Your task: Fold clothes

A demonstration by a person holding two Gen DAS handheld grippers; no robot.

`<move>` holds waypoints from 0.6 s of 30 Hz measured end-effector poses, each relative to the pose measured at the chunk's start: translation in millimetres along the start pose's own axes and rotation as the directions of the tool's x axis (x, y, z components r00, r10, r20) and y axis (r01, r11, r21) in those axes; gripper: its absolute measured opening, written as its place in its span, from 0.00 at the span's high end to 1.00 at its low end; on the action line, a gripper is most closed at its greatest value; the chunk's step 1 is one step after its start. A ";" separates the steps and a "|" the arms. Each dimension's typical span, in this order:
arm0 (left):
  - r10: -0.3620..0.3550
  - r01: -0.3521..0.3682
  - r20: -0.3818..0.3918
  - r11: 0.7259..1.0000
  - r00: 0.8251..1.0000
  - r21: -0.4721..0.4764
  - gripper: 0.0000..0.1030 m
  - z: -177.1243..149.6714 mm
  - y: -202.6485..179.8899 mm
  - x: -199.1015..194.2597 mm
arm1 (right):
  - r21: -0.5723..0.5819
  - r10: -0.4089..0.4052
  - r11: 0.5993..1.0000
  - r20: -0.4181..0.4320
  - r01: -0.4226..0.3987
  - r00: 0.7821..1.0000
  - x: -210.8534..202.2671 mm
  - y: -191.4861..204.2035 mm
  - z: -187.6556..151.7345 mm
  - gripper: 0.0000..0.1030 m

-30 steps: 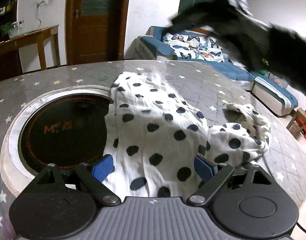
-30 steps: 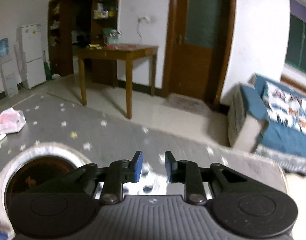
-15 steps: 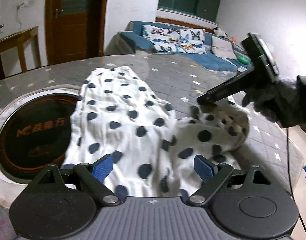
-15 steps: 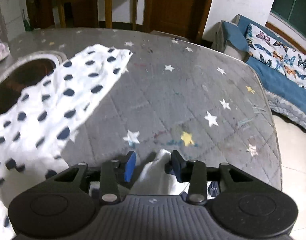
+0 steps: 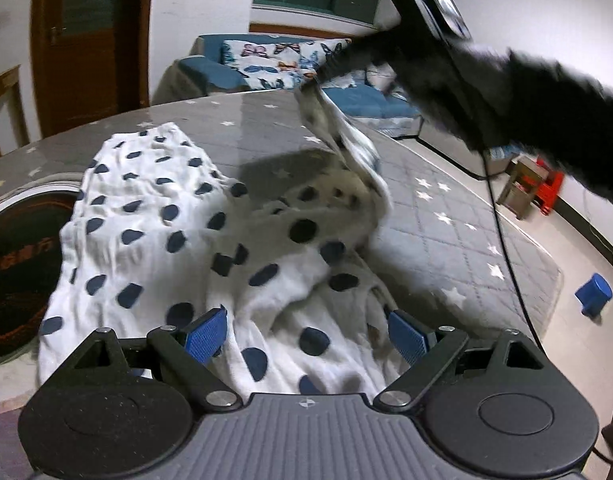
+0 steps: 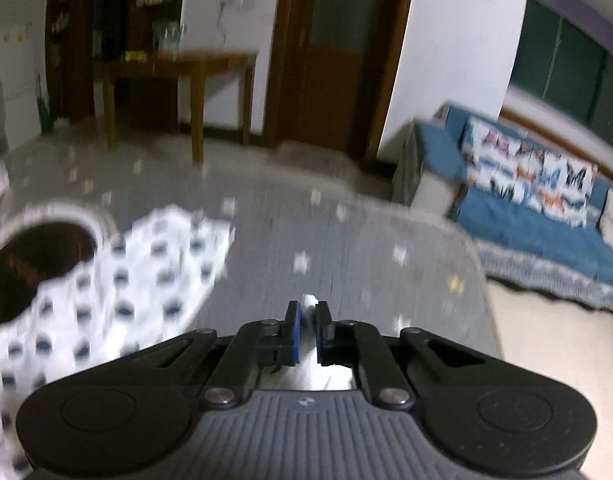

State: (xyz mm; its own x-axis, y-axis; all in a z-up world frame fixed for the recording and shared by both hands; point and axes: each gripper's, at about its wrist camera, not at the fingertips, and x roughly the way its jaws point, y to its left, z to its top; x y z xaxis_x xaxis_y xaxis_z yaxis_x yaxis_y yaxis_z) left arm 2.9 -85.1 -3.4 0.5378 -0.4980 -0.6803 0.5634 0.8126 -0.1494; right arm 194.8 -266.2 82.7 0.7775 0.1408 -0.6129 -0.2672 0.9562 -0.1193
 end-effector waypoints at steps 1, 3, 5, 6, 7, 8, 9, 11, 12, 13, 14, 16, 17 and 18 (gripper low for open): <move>-0.004 0.004 -0.001 1.000 1.000 0.001 0.13 -0.6 -1.3 0.5 | 0.007 -0.001 1.000 0.024 0.001 1.000 -1.3 -1.6 7.2 0.94; -0.010 0.010 -0.005 1.000 1.000 0.003 0.13 -1.0 -2.0 1.8 | 0.020 -0.002 1.000 0.078 0.001 0.997 -3.6 -5.8 24.4 0.94; -0.014 0.014 -0.009 1.000 1.000 0.003 0.13 -1.1 -2.5 3.2 | 0.014 -0.007 1.000 0.120 0.006 0.993 -6.6 -7.3 37.4 0.94; -0.016 0.016 -0.010 1.000 1.000 0.003 0.13 -1.0 -2.6 3.6 | 0.008 -0.012 1.000 0.145 0.011 0.989 -8.9 -8.2 43.8 0.94; -0.020 0.020 -0.009 1.000 1.000 0.002 0.13 -0.8 -2.7 3.8 | 0.003 -0.018 1.000 0.173 0.018 0.985 -11.8 -10.3 50.0 0.94; -0.022 0.022 -0.009 1.000 1.000 0.001 0.13 -0.4 -2.5 4.1 | 0.003 -0.023 1.000 0.185 0.023 0.982 -12.6 -12.9 53.9 0.94; -0.025 0.025 -0.009 1.000 1.000 0.000 0.13 0.0 -2.4 4.1 | 0.003 -0.035 0.999 0.194 0.035 0.980 -12.2 -16.5 58.9 0.94; -0.031 0.031 -0.006 1.000 1.000 0.001 0.13 0.6 -2.5 3.9 | 0.002 -0.056 0.998 0.203 0.057 0.978 -9.5 -22.2 67.0 0.94; -0.033 0.033 -0.001 0.999 0.999 0.005 0.13 0.9 -3.6 2.9 | 0.000 -0.065 0.998 0.205 0.067 0.976 -7.7 -24.3 70.2 0.94; -0.036 0.036 0.005 0.999 0.999 0.009 0.13 1.0 -5.3 1.4 | -0.001 -0.071 0.997 0.209 0.073 0.975 -5.8 -25.9 72.8 0.94; -0.041 0.041 0.014 0.999 0.999 0.017 0.13 1.6 -7.3 -0.4 | 0.000 -0.073 0.997 0.213 0.075 0.974 -2.9 -27.4 75.5 0.94; -0.052 0.051 0.037 0.998 0.998 0.035 0.14 3.0 -11.8 -4.5 | 0.002 -0.076 0.997 0.206 0.077 0.976 3.7 -28.2 78.2 0.94; -0.056 0.054 0.048 0.998 0.997 0.045 0.14 3.6 -14.2 -6.5 | -0.006 -0.077 0.997 0.195 0.080 0.978 8.2 -27.6 78.2 0.94; -0.066 0.063 0.055 0.997 0.996 0.053 0.15 4.4 -16.7 -7.8 | -0.013 -0.079 0.996 0.183 0.083 0.980 12.7 -27.1 77.7 0.94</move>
State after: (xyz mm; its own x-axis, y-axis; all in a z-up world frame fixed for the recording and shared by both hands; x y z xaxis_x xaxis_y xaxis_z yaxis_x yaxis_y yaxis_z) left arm -8.0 -96.0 7.6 0.5334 -0.5664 -0.6282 0.6287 0.7623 -0.1536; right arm 256.2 -270.4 138.9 0.8874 0.1091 -0.4479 -0.2089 0.9612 -0.1799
